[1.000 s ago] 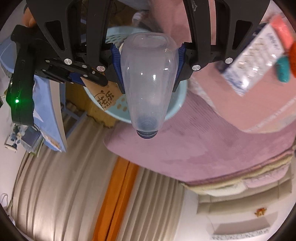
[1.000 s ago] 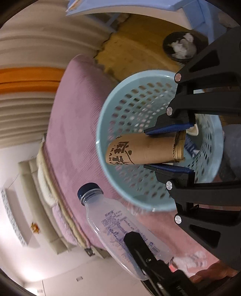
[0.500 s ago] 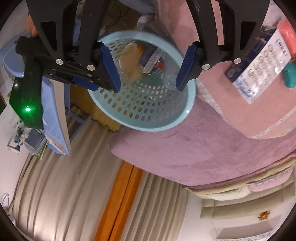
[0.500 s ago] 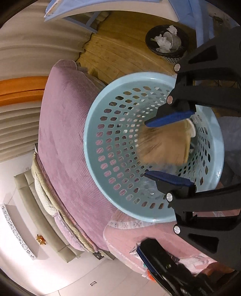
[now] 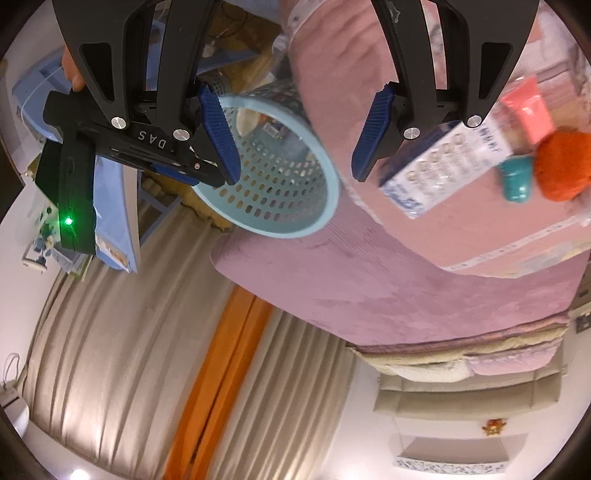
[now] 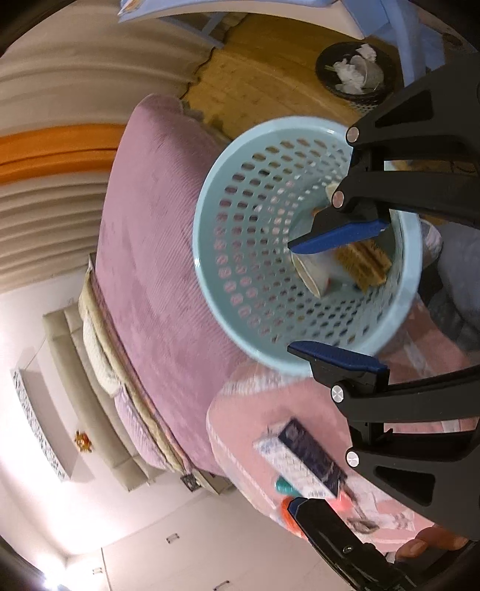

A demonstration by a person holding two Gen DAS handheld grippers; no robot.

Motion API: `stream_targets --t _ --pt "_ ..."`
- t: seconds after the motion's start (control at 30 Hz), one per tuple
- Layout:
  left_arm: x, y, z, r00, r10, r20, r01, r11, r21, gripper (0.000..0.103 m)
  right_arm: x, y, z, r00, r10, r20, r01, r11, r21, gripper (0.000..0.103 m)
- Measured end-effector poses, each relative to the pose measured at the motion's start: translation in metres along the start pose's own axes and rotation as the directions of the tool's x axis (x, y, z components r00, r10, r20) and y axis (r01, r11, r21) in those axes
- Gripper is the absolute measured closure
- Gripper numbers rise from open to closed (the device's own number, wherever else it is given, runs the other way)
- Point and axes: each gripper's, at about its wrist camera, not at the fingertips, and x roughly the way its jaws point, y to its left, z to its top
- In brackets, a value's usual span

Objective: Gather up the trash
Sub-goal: 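Open both tools to drop the bottle and brown cup into the basket, then grasp the pink drink bottle with the left tool while the right tool grasps the white milk box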

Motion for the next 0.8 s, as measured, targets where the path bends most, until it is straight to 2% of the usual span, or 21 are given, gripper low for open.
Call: stream_targets --t 0.07,0.23,0.43,0.5,0.6,0.8 --pt "-0.014 0.008 -0.001 1.0 0.016 0.02 -0.016 1.0 -0.005 0.038 -0.004 0.014 -0.001 1.0 0.021 0.009 -0.02 1.0 -0.022 0.057" --pt "-0.051 0.038 -0.002 0.995 0.075 0.069 -0.072 0.997 -0.034 0.037 -0.009 0.048 -0.007 0.997 0.071 0.012 -0.07 0.994 -0.079 0.057" --pt "-0.096 0.086 -0.005 0.978 0.177 0.113 -0.166 0.981 -0.096 0.037 -0.006 0.091 -0.015 0.989 0.145 -0.013 -0.145 0.98 -0.138 0.057" --pt "-0.108 0.105 -0.006 0.967 0.224 0.12 -0.209 0.97 -0.122 0.037 0.002 0.106 -0.018 0.986 0.163 -0.041 -0.167 0.975 -0.148 0.057" --pt "-0.126 0.136 -0.008 0.94 0.323 0.112 -0.303 0.939 -0.163 0.037 0.015 0.124 -0.023 0.982 0.171 -0.081 -0.183 0.969 -0.165 0.057" --pt "-0.144 0.188 -0.01 0.893 0.445 0.067 -0.427 0.885 -0.184 0.037 0.04 0.148 -0.026 0.97 0.195 -0.147 -0.217 0.964 -0.153 0.057"
